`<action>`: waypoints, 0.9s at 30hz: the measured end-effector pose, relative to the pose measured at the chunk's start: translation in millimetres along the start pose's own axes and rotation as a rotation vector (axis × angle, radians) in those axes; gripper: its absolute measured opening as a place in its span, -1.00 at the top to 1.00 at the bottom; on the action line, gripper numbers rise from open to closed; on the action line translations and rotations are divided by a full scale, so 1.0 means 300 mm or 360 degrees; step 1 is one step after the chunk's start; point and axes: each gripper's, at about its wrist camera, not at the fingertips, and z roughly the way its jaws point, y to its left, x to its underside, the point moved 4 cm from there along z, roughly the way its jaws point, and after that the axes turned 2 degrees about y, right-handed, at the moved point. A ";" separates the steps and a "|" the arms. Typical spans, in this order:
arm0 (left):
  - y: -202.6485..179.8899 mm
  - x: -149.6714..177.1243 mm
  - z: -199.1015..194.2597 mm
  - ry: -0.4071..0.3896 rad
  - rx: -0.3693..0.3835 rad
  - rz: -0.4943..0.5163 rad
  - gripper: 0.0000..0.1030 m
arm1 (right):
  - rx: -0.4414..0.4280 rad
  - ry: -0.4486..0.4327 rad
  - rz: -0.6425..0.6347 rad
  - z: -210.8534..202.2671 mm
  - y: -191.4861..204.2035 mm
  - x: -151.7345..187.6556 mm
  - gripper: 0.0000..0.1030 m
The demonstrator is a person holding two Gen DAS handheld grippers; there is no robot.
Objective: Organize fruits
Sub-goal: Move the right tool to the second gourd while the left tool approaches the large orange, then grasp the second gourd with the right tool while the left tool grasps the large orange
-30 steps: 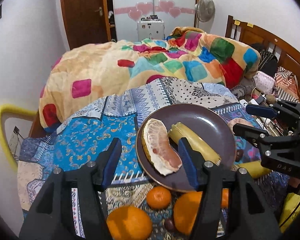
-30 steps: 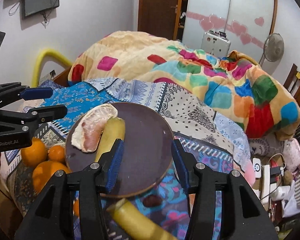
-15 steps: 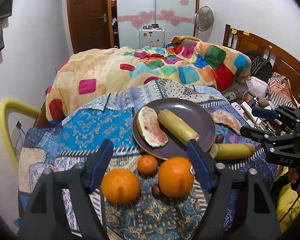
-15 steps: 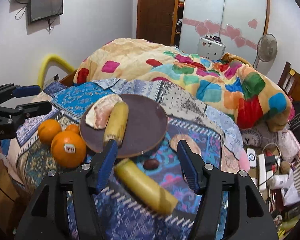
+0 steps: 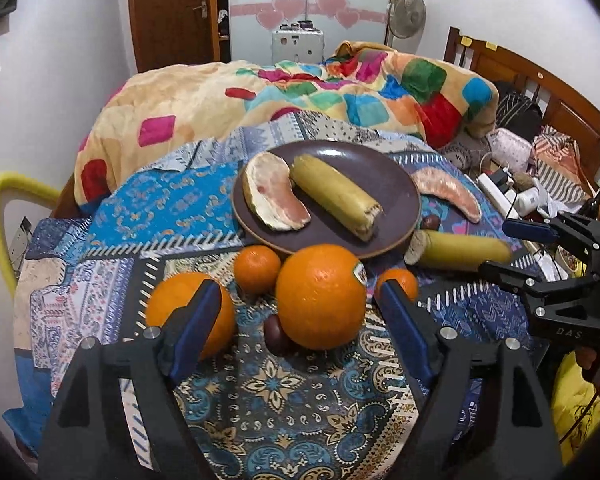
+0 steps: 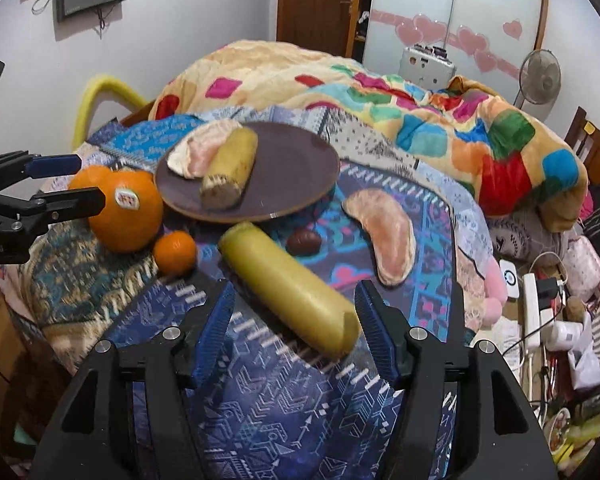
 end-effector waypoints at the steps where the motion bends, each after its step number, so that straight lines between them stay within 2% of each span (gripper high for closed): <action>1: -0.006 0.005 0.013 0.0011 0.0002 0.0005 -0.58 | 0.0002 0.0015 -0.0005 0.009 -0.003 0.006 -0.15; 9: -0.038 0.013 0.073 0.0060 0.0077 0.0030 -0.56 | 0.0015 0.0062 -0.0059 0.055 0.006 0.014 -0.28; 11: -0.044 0.014 0.079 0.0056 0.0082 0.0038 -0.37 | 0.0004 0.0077 -0.0073 0.069 0.010 0.010 -0.28; 14: -0.046 0.016 0.084 0.0052 0.0080 0.0051 -0.32 | 0.0021 0.0102 -0.0079 0.087 0.003 0.007 -0.27; 19: -0.039 0.022 0.076 0.0029 0.0041 0.0079 -0.08 | -0.0018 0.0135 -0.0076 0.084 -0.004 0.008 -0.13; 27: -0.046 0.033 0.056 0.0056 0.0090 0.0062 -0.07 | -0.0119 0.0240 -0.0080 0.036 0.025 0.033 0.25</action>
